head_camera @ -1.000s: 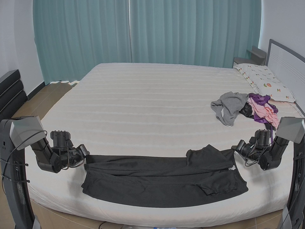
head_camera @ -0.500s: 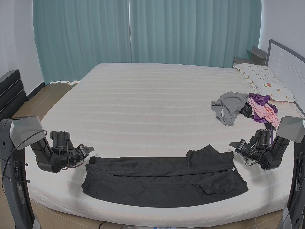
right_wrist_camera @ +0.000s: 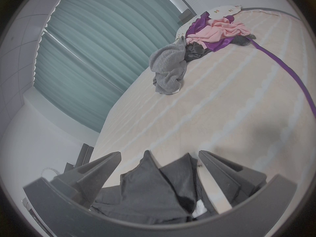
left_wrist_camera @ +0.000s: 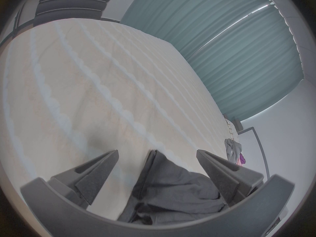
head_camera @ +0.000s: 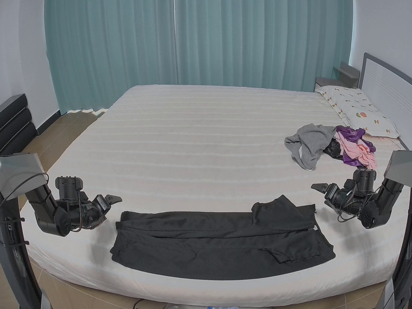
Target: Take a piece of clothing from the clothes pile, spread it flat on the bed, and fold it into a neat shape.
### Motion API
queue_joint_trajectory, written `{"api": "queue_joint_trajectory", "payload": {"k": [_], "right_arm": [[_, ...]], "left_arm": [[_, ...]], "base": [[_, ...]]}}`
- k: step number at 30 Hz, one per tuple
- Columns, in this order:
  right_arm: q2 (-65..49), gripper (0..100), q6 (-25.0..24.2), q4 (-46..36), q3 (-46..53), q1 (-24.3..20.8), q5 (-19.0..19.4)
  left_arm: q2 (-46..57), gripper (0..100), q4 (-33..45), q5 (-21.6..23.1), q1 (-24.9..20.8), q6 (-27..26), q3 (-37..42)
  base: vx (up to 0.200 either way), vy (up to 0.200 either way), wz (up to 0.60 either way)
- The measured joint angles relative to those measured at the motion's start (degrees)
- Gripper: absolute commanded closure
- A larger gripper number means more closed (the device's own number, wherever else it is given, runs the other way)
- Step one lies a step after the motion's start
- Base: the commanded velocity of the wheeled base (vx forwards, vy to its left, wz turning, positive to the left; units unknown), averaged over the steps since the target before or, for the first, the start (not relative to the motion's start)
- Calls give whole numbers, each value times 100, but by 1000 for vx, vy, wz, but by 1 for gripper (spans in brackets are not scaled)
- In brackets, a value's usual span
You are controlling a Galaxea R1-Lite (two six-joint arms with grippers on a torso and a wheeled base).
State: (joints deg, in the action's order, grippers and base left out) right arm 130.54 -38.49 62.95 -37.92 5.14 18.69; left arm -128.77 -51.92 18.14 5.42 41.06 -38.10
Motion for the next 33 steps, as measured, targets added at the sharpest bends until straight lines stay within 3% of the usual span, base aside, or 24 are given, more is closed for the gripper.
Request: {"api": "queue_joint_trajectory", "payload": {"k": [9, 14, 17, 23, 33], "right_arm": [[-837, 0, -394, 20, 1112, -74, -77], [-1100, 0, -601, 90, 1480, -256, -846], [-1185, 0, -836, 167, 1729, -388, -1042], [-1198, 0, -935, 642, 2052, -510, -1059], [-957, 0, -919, 1631, 2589, -556, -1054]], "left_arm": [[460, 0, -85, 60, -96, 46, 987], [538, 0, -356, -55, -177, 22, 1379], [551, 0, -482, -286, -375, 22, 1586], [462, 0, -569, -1125, -886, 40, 1724], [73, 0, -611, -1552, -1253, 413, 1153]], "base": [[-200, 0, 0], [0, 0, 0], [0, 0, 0], [0, 0, 0], [0, 0, 0]]}}
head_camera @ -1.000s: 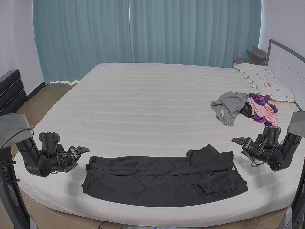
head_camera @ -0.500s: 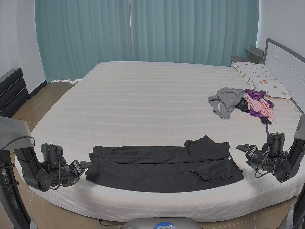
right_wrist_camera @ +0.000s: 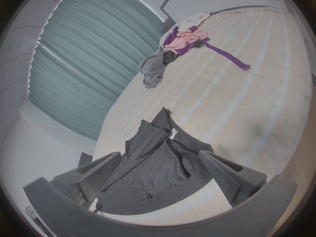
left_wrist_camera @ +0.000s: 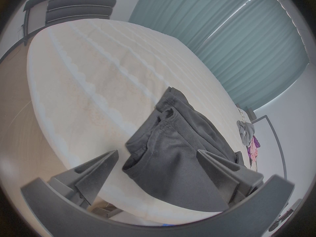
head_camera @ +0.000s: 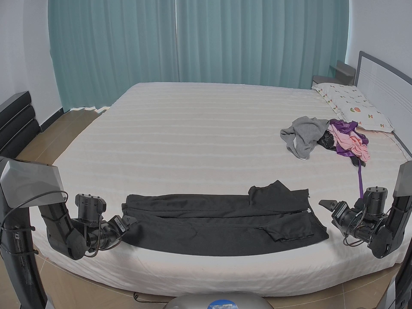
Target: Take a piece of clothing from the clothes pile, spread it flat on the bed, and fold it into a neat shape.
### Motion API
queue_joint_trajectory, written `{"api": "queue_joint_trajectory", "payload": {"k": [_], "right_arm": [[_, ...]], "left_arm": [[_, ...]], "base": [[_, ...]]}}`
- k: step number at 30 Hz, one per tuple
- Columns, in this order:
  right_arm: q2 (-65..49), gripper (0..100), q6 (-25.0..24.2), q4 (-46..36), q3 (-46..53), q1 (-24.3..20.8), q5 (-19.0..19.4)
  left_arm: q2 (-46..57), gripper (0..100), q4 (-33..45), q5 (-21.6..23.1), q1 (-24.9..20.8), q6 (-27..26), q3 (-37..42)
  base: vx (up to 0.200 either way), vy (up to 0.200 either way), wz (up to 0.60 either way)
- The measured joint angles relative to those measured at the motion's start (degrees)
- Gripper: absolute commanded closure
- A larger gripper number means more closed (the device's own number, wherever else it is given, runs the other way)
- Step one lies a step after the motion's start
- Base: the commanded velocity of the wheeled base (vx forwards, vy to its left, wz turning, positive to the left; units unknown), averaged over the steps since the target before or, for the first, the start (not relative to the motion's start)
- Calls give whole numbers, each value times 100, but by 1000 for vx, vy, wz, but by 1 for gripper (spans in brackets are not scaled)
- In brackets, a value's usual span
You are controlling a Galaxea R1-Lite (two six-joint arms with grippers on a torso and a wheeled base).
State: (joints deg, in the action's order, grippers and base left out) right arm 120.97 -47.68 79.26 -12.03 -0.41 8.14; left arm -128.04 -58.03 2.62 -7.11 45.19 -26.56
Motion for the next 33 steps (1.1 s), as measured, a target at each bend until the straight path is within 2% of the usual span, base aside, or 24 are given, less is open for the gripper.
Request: {"api": "queue_joint_trajectory", "payload": {"k": [1, 6, 22, 33], "right_arm": [[23, 0, 0, 16, 32, -2, 0], [95, 0, 11, 41, 156, -10, 6], [191, 0, 191, 35, 416, -10, 37], [478, 0, 195, 35, 401, -104, 39]], "left_arm": [[-35, 100, -13, -49, -33, -6, -26], [-195, 100, -180, -338, -143, -24, -88], [-217, 100, -205, -623, -30, -30, 347], [-96, 100, -205, -641, 83, -39, 461]], "base": [[0, 0, 0], [0, 0, 0], [0, 0, 0], [0, 0, 0]]}}
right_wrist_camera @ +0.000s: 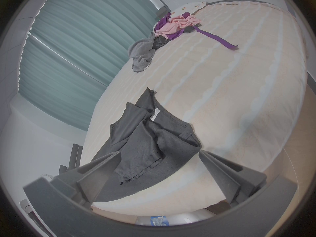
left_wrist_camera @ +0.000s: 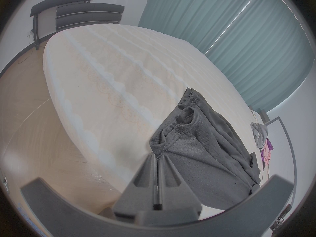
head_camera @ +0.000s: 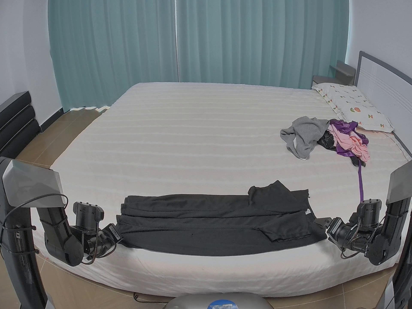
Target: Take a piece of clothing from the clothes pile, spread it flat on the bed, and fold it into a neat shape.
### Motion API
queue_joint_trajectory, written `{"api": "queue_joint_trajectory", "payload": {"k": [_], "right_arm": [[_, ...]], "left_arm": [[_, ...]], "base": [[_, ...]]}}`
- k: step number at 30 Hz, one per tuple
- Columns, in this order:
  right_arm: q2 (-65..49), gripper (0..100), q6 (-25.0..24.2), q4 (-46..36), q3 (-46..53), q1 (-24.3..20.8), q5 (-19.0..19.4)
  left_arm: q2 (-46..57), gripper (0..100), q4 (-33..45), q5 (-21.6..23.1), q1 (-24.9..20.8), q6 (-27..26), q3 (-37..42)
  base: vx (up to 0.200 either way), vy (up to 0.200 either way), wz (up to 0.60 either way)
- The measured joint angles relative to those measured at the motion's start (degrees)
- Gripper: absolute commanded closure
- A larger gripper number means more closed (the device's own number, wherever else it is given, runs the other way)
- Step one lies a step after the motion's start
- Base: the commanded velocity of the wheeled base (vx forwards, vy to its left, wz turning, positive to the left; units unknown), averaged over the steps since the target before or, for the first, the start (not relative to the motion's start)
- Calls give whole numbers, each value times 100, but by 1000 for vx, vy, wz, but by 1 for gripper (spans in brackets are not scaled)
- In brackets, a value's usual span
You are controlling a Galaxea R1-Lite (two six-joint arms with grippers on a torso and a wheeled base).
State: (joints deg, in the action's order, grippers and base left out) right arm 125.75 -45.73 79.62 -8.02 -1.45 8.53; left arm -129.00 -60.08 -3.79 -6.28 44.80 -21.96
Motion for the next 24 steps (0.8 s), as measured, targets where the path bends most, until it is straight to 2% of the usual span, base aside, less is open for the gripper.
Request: {"api": "queue_joint_trajectory", "payload": {"k": [13, 14, 24], "right_arm": [[429, 0, -20, -11, -274, 30, -11], [477, 100, -22, -11, -313, 38, -9], [662, 100, -39, 6, -453, 40, -16]], "left_arm": [[17, 100, -11, 51, -5, 22, -12], [17, 100, -9, 54, -5, 24, -15], [20, 100, -11, 65, -5, 33, -34]], "base": [[0, 0, 0], [0, 0, 0], [0, 0, 0]]}}
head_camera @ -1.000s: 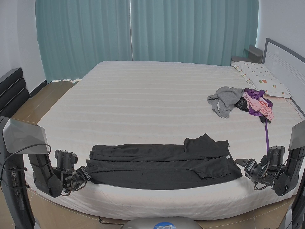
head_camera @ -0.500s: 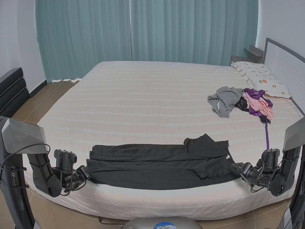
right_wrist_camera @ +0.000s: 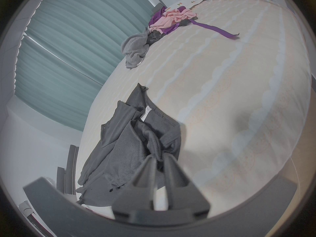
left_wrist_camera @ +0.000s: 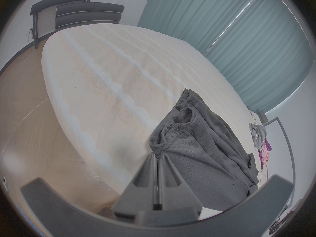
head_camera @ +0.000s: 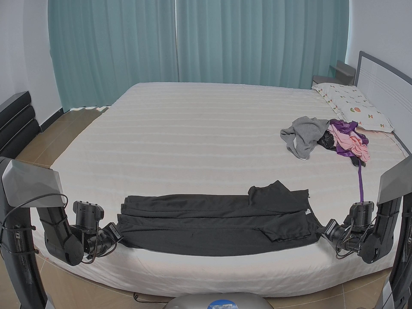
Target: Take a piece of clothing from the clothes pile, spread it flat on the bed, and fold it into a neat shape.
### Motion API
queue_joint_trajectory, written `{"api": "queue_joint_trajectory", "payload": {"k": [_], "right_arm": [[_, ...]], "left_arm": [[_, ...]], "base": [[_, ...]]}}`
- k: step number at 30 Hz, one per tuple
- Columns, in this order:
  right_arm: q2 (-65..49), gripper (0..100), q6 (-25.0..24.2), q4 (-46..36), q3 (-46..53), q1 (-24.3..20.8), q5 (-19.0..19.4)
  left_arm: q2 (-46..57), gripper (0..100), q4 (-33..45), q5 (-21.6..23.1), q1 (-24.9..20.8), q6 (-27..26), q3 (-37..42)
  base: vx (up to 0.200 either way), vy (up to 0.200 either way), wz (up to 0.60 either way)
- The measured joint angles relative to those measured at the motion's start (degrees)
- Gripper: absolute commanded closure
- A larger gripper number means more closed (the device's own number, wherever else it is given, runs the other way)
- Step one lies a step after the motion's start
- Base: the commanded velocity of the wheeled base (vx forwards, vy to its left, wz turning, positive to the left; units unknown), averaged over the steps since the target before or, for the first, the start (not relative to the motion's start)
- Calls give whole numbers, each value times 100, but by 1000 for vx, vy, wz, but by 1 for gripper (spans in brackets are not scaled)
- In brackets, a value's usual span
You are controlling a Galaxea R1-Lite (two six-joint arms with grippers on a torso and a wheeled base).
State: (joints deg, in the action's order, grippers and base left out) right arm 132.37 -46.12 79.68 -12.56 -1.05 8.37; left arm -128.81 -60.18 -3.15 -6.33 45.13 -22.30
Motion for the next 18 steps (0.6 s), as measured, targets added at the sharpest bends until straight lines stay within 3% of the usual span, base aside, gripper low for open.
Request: {"api": "queue_joint_trajectory", "payload": {"k": [18], "right_arm": [[-718, 100, 169, -239, 432, 59, 2]], "left_arm": [[256, 100, 79, 13, 106, -222, -61]], "base": [[0, 0, 0]]}}
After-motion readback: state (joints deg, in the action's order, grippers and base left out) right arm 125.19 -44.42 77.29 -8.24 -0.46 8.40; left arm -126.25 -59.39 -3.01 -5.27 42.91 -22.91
